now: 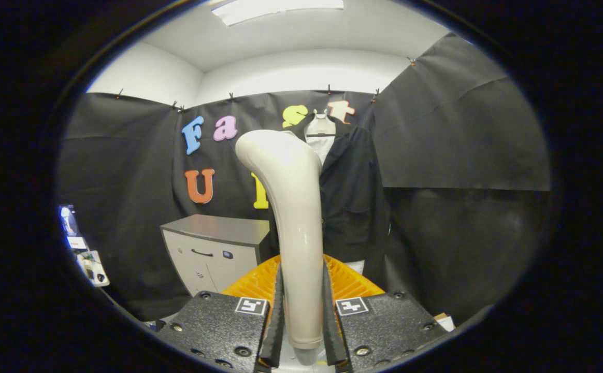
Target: Iron the clothes twice with a garment steamer, once on the left side and once on the right side.
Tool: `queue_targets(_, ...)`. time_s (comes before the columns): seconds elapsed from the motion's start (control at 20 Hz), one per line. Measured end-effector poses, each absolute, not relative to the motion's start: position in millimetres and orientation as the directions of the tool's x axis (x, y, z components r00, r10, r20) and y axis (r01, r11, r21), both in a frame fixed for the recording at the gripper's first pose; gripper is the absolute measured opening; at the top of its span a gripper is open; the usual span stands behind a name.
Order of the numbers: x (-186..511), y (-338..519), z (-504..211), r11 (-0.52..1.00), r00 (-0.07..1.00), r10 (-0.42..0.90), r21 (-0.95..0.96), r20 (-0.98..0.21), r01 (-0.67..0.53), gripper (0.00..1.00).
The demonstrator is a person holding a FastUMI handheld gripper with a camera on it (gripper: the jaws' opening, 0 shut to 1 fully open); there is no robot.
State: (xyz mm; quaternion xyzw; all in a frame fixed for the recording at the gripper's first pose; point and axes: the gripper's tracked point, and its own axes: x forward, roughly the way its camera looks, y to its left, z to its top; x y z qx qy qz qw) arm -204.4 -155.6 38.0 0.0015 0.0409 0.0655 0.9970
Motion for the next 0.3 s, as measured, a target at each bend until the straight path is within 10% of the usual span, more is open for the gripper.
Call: queue_targets(0.3,-204.5,-155.1,47.0,0.994,0.992,0.106,0.018,-0.067,-0.105,0.35)
